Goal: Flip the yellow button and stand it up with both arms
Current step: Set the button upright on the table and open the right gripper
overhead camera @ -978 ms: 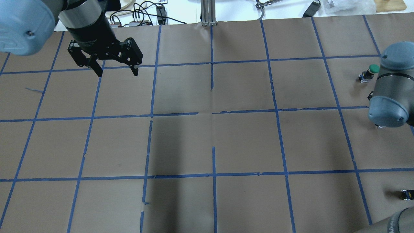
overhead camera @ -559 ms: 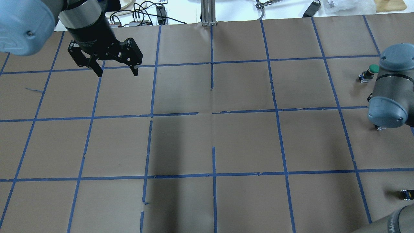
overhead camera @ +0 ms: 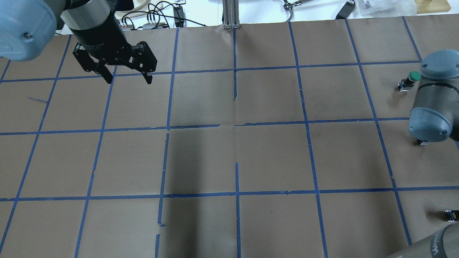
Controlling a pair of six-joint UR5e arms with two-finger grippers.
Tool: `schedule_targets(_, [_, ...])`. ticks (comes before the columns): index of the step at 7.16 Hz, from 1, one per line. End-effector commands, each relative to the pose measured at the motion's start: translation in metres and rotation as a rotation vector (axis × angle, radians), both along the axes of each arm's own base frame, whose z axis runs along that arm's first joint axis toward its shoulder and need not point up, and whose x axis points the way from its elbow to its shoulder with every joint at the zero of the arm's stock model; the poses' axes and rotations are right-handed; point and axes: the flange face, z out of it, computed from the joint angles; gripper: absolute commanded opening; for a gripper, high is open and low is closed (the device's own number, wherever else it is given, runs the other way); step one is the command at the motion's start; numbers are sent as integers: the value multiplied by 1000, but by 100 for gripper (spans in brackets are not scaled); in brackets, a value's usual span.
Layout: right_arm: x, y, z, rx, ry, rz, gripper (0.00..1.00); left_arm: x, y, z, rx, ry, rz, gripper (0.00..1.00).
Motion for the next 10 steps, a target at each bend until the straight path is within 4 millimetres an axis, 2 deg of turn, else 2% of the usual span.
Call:
schedule_targets(1, [-7,3,1,2,-3,-14,82,4,8,14,5,4,-47,100])
schedule_targets(3, [-6,0,8,-19,-12,-10,100,3,11,18,-3,6,-55,100])
schedule_targets(4, [-4,-7,29,-79,-24,1,100,2,10,18,-6,5,-56,100])
schedule_targets(6, [11,-19,58,-27,-210,26,100,2,9,16,-6,6,-58,100])
schedule_targets(7, [15,-35,86,9,-281,86,100,3,10,10,5,8,-58,100])
schedule_targets(8, [36,-46,127,61,-364,128,100,2,11,7,13,17,-56,100])
schedule_targets(9, [72,-62,169,26,-450,183,100,5,10,7,13,17,-53,100])
schedule_targets(10, [113,-69,194,51,-499,243,100,5,7,10,5,16,-54,100])
